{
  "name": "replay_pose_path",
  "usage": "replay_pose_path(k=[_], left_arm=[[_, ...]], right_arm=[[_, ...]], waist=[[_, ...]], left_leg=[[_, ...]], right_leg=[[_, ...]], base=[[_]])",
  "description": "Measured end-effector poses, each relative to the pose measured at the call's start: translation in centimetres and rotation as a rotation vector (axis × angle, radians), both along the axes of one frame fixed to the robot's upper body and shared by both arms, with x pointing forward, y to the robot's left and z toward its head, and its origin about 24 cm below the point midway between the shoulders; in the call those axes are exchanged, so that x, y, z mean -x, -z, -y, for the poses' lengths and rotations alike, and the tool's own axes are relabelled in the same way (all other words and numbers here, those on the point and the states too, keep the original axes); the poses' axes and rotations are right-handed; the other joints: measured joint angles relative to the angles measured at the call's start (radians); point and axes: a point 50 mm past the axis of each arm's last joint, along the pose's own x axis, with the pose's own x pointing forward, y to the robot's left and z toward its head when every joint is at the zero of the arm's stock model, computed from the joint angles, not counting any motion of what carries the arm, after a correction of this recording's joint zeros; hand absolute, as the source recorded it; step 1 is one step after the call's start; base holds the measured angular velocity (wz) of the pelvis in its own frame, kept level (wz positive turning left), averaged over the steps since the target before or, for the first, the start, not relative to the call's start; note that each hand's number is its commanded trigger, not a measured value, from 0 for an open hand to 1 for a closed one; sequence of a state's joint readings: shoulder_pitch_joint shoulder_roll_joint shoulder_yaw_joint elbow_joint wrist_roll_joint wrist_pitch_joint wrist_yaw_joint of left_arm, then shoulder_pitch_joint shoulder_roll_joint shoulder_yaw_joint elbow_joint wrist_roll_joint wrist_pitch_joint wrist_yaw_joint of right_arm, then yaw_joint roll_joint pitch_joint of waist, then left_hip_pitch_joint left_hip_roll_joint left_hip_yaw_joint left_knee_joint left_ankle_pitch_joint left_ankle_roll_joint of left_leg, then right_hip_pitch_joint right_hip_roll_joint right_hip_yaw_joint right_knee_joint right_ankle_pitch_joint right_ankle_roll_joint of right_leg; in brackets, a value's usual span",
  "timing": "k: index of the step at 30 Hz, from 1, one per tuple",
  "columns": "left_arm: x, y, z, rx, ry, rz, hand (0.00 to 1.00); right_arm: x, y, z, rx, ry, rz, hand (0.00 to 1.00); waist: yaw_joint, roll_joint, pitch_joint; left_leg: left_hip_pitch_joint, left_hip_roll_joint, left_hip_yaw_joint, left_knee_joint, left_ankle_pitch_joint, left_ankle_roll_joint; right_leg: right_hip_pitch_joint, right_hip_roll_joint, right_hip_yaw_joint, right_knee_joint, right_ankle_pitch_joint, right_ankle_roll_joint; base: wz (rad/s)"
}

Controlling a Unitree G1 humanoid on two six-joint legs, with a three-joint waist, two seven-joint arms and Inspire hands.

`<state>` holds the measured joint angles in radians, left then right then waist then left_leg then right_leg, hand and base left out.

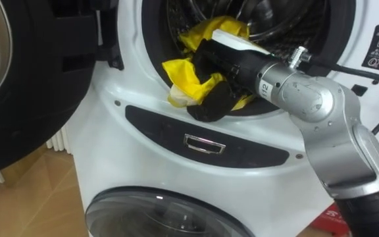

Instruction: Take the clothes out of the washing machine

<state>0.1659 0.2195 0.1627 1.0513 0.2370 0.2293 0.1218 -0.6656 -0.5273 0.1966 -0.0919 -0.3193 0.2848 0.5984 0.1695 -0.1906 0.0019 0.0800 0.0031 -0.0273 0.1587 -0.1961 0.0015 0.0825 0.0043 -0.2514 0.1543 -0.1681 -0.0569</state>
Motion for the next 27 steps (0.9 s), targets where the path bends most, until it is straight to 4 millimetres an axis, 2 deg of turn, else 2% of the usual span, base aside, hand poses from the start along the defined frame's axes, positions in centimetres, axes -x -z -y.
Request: replay_pose_path(k=[6,9,14,18,20,25,27], left_arm=[[0.3,0.0,-0.3,-0.009,0.000,-0.004,0.00],[0.9,0.0,-0.4,-0.010,-0.003,-0.019,0.00],[1.5,0.0,-0.6,-0.026,-0.010,-0.009,0.00],[2.2,0.0,-0.6,-0.027,-0.024,-0.012,0.00],[2.7,0.1,-0.6,-0.029,-0.025,-0.019,0.00],[4.3,0.1,-0.4,-0.051,-0.063,-0.025,0.00],[5.2,0.1,-0.1,-0.045,-0.070,-0.038,0.00]], right_arm=[[0.7,-0.6,-0.6,0.034,-0.038,0.019,1.00],[1.3,-1.2,-1.1,0.041,-0.069,0.051,1.00],[2.3,-2.4,-1.2,0.064,-0.097,0.108,1.00],[4.2,-4.0,-1.5,0.038,-0.155,0.190,1.00],[5.4,-4.8,-1.9,0.004,-0.220,0.243,1.00],[8.6,-5.2,-1.6,-0.034,-0.267,0.354,1.00],[9.5,-5.4,-1.3,-0.047,-0.279,0.396,1.00]], waist=[[-0.007,0.002,0.0005],[-0.031,0.004,0.0011],[-0.047,0.003,0.0000],[-0.061,0.007,-0.0017],[-0.069,0.011,0.0000],[-0.086,0.019,-0.0026],[-0.113,0.032,-0.0051]], left_leg=[[0.001,0.001,0.003,-0.001,0.000,0.000],[0.004,0.002,0.014,-0.003,0.000,0.000],[0.005,0.003,0.026,-0.005,0.000,0.000],[0.003,0.004,0.033,-0.007,0.000,0.000],[0.006,0.006,0.039,-0.007,0.000,0.000],[0.019,0.007,0.060,-0.009,-0.001,0.002],[0.018,0.008,0.069,-0.008,-0.002,0.003]], right_leg=[[-0.002,0.001,0.006,0.000,0.000,0.000],[-0.003,0.001,0.015,0.001,0.000,0.000],[-0.004,0.002,0.024,0.002,0.000,0.000],[-0.011,0.002,0.030,0.006,0.000,0.000],[-0.014,0.003,0.035,0.014,0.000,0.000],[-0.015,0.004,0.059,0.017,0.001,0.002],[-0.015,0.004,0.066,0.020,0.004,0.003]], base=[[-0.01],[-0.09],[-0.08],[-0.05],[-0.06],[-0.13],[-0.11]])
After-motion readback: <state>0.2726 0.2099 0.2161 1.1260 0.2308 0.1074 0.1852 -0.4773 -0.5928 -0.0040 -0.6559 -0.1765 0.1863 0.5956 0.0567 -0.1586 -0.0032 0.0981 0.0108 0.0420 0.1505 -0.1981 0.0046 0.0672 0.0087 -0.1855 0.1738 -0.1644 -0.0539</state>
